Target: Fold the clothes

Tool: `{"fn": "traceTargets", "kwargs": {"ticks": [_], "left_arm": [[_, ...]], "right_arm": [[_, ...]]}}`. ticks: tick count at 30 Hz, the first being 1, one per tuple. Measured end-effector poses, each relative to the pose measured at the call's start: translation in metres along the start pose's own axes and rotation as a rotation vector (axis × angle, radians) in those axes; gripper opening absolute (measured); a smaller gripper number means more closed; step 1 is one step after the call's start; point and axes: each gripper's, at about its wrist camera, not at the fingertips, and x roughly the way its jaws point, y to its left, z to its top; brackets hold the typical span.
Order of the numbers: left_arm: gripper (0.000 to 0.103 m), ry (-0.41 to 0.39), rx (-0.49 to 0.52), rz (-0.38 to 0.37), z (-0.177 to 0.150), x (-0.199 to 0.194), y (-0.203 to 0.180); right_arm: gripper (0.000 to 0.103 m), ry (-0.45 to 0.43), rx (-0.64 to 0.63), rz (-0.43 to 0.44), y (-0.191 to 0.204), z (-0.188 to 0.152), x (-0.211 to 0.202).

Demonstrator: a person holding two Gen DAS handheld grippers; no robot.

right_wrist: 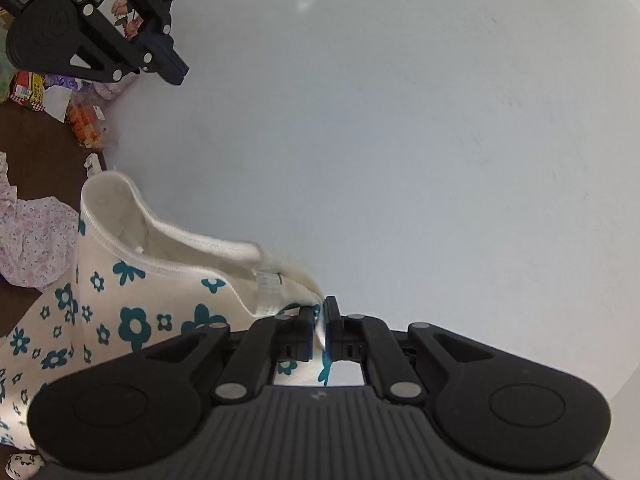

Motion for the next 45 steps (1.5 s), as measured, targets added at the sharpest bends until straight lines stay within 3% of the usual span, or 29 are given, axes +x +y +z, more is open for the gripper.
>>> {"fn": "traceTargets", "kwargs": {"ticks": [3,4,5,6,7,10,14,19,22,24,26,28,30,31,34,39,42,45], "left_arm": [[0.006,0.028,-0.096,-0.195,-0.041,0.018,-0.024],[0.012,0.031,-0.139,-0.263,-0.055,0.023,-0.031],[0.02,0.022,-0.178,-0.324,-0.069,0.026,-0.037],[0.043,0.003,-0.213,-0.365,-0.082,0.029,-0.045],[0.056,-0.016,-0.248,-0.404,-0.095,0.031,-0.054],[0.057,-0.078,-0.274,-0.494,-0.117,0.035,-0.083],[0.061,-0.207,-0.23,-0.48,-0.109,0.017,-0.113],[0.079,-0.392,-0.144,-0.423,-0.086,-0.012,-0.141],[0.08,-0.402,-0.056,-0.4,-0.073,-0.012,-0.163],[0.08,-0.401,-0.019,-0.37,-0.067,-0.002,-0.178],[0.07,-0.386,-0.013,-0.348,-0.061,0.01,-0.186],[0.004,-0.349,-0.039,-0.355,-0.056,0.02,-0.186],[0.002,-0.311,-0.104,-0.398,-0.051,0.029,-0.171],[0.002,-0.299,-0.101,-0.379,-0.05,0.031,-0.164],[0.002,-0.267,-0.088,-0.294,-0.042,0.037,-0.137],[0.001,-0.272,-0.124,-0.053,0.008,0.035,-0.041],[0.002,-0.302,-0.143,-0.002,0.045,0.015,0.012],[0.002,-0.279,-0.063,0.033,0.068,0.001,0.024]], "right_arm": [[0.004,-0.002,-0.053,0.023,0.022,-0.006,0.006],[0.004,-0.004,-0.067,0.028,0.028,-0.008,0.007],[0.004,-0.005,-0.078,0.032,0.031,-0.011,0.007],[0.004,-0.006,-0.086,0.037,0.034,-0.014,0.005],[0.004,-0.006,-0.094,0.038,0.036,-0.017,0.002],[0.004,-0.001,-0.109,0.037,0.038,-0.023,-0.005],[0.004,0.018,-0.095,0.043,0.037,-0.026,-0.009],[0.004,0.018,-0.093,0.055,0.044,-0.026,-0.008],[0.004,0.012,-0.101,0.061,0.047,-0.022,-0.007],[0.004,0.005,-0.102,0.067,0.047,-0.02,-0.009],[0.004,0.0,-0.1,0.074,0.048,-0.02,-0.009],[0.004,0.003,-0.102,0.078,0.049,-0.02,-0.008],[0.004,0.014,-0.111,0.068,0.05,-0.023,-0.005],[0.004,0.022,-0.114,0.058,0.048,-0.026,-0.005],[0.004,0.043,-0.116,0.025,0.04,-0.033,-0.002],[0.004,0.027,-0.109,-0.059,0.013,-0.024,-0.006],[0.004,0.0,-0.076,-0.099,-0.008,-0.013,-0.014],[0.004,-0.027,-0.043,-0.14,-0.03,-0.002,-0.022]]}}
